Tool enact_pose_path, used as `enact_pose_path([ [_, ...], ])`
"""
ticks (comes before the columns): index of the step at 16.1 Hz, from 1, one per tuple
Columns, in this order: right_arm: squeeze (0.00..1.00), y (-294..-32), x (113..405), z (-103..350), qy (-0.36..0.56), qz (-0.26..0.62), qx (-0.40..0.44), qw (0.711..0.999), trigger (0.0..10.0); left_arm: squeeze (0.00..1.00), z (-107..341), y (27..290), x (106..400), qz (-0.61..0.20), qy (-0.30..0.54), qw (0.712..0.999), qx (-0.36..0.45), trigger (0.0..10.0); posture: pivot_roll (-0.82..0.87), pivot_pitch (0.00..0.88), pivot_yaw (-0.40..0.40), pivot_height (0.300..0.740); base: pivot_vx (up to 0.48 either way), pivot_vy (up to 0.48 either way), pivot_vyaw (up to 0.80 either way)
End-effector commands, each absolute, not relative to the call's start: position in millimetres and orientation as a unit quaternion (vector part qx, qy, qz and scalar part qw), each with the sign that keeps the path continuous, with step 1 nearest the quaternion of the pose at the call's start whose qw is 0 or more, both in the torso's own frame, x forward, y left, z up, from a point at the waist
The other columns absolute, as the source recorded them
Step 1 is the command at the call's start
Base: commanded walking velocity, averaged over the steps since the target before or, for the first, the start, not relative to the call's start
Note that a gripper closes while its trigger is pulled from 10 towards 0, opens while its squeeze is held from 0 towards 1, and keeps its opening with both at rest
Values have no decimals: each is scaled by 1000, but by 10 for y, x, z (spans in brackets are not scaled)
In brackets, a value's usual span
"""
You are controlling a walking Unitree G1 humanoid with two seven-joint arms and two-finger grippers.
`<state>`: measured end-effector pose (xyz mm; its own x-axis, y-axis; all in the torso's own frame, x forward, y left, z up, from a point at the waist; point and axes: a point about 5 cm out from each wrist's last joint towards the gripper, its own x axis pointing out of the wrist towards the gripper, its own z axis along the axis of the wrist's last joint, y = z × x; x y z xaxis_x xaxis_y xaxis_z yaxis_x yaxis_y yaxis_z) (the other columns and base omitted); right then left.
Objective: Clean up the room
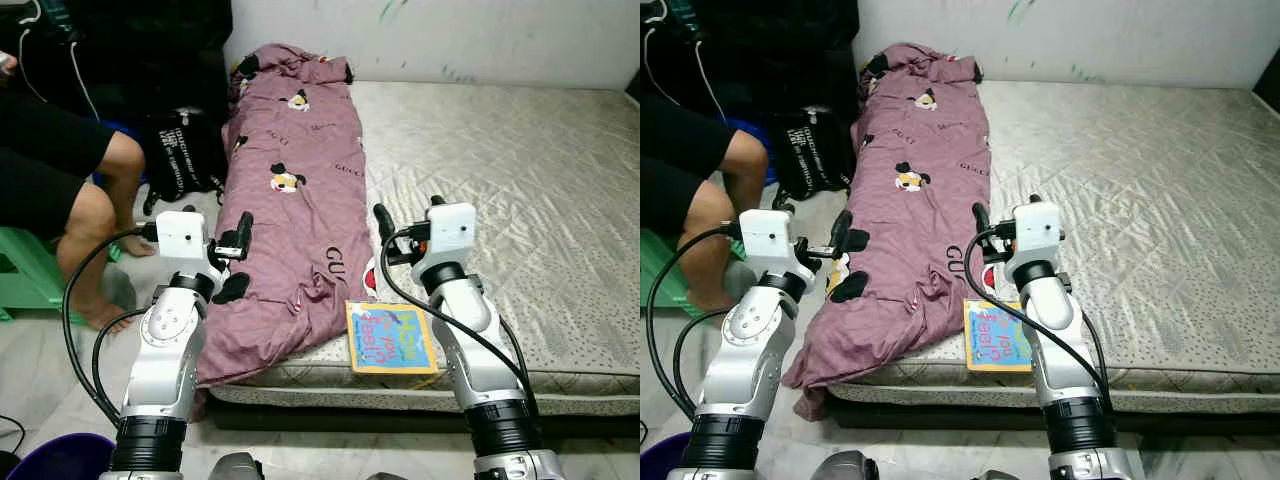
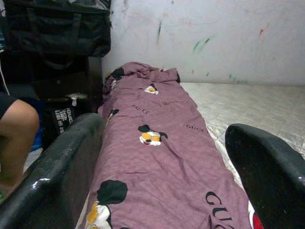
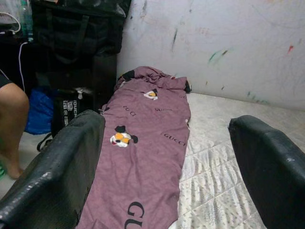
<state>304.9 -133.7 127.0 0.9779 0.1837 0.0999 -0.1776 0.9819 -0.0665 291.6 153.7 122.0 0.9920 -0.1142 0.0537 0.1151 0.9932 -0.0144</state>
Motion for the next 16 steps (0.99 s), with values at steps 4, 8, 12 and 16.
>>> enact_pose_path([
  [4, 0, -1351, 3071, 1310, -61, 90, -40, 993, 10000, 0, 1223, 1528, 2930, -61, -26, 998, -5, 10000, -13, 0, -26, 740, 0, -294, 400],
  [8, 0, -1351, 3074, 1296, -57, 91, -37, 994, 10000, 0, 1221, 1523, 2930, -59, -25, 998, -7, 10000, -12, 0, -27, 740, 0, -309, 650],
  [12, 0, -1353, 3077, 1295, -56, 89, -36, 994, 10000, 0, 1224, 1522, 2934, -58, -25, 998, -8, 10000, -14, 0, -26, 740, 0, -157, 100],
  [16, 0, -1357, 3085, 1292, -55, 87, -34, 994, 10000, 0, 1226, 1525, 2941, -57, -25, 998, -10, 10000, -13, 0, -28, 740, 0, 0, 0],
])
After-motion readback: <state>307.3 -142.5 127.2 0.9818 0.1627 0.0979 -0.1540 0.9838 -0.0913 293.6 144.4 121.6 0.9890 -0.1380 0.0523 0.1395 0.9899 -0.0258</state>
